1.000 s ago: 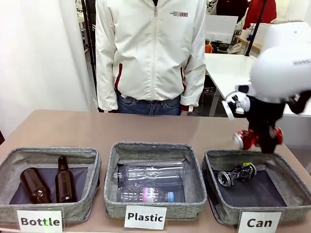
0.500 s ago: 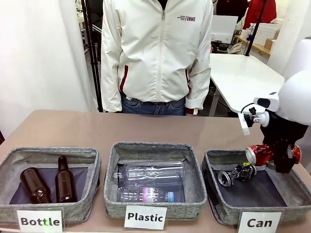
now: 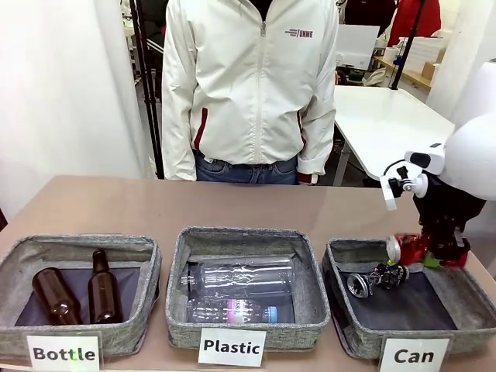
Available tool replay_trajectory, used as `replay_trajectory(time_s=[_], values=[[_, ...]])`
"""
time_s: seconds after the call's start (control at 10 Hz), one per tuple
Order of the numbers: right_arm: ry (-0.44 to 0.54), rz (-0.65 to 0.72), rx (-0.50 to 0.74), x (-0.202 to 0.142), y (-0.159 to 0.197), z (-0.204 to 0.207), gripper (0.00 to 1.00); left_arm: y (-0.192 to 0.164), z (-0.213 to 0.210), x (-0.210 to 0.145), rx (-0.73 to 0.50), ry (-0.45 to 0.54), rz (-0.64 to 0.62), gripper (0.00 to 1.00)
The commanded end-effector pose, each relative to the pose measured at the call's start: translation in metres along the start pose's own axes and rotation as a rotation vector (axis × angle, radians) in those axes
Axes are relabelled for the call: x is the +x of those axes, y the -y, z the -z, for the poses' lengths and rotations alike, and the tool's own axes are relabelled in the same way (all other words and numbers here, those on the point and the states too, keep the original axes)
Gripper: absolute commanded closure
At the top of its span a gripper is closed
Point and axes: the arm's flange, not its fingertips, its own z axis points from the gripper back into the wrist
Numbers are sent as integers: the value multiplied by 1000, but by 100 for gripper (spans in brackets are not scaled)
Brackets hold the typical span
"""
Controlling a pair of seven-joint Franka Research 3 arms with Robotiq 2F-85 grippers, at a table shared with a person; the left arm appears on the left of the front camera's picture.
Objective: Sort the can waste into the basket.
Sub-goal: Pick up the can waste from the table and place it in the right Fabric basket.
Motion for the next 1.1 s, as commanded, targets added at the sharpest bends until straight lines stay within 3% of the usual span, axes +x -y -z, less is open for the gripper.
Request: replay_trajectory(time_s=[0.0, 0.3, 0.5, 0.6, 0.8, 0.9, 1.0], values=[[-11, 33, -14, 5, 4, 0, 0, 2, 0, 0, -19, 0, 16, 0], [7, 71, -12, 6, 10, -1, 0, 2, 0, 0, -19, 0, 16, 0], [111, 197, 26, 3, 17, -5, 0, 2, 0, 0, -19, 0, 16, 0], [274, 383, 106, -5, 23, -12, 0, 2, 0, 0, -19, 0, 16, 0], [689, 1150, 430, -29, 37, -36, 0, 2, 0, 0, -19, 0, 16, 0], [808, 1333, 365, -39, 33, -41, 0, 2, 0, 0, -19, 0, 16, 0], [962, 1502, 206, -45, 22, -43, 0, 2, 0, 0, -19, 0, 16, 0]])
